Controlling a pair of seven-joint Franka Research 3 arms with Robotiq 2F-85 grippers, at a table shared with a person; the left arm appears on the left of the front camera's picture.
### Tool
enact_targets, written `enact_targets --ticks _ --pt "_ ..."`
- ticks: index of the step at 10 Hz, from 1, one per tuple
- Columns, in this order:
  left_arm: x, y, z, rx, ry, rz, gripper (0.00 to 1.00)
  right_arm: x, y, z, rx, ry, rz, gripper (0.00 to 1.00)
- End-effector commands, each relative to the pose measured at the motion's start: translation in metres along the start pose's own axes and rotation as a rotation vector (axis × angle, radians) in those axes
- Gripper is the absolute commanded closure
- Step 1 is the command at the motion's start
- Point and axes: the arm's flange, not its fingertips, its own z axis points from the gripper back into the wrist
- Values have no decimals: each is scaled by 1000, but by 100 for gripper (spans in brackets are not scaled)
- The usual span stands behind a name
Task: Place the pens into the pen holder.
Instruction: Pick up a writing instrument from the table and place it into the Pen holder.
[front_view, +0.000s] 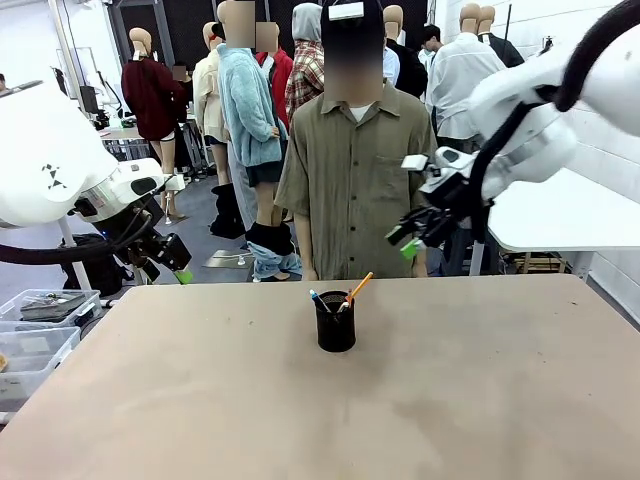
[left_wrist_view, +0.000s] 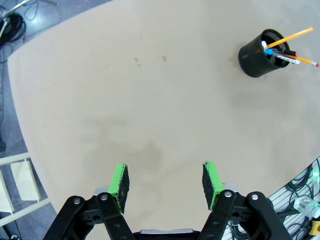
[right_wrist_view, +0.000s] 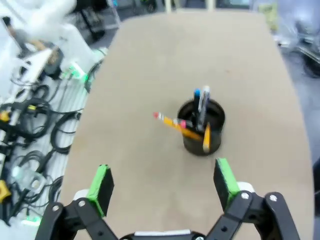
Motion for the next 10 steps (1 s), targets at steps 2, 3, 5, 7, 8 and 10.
enact_targets --ticks 2,3,5,7,8,10 --pt "1 -2 1 18 -1 1 23 -29 49 29 -132 31 -152 0" --pt "1 -2 1 18 -1 1 23 -36 56 35 -161 68 -158 0" --pt "1 -2 1 18 -1 1 23 -36 44 45 -127 28 -134 0" --pt "1 -2 1 18 -1 1 23 -36 44 45 -127 28 -134 0" --pt "1 -2 1 18 -1 1 23 -36 44 45 -127 28 -134 0" --pt "1 -2 1 18 -1 1 23 -36 44 45 -127 28 -134 0"
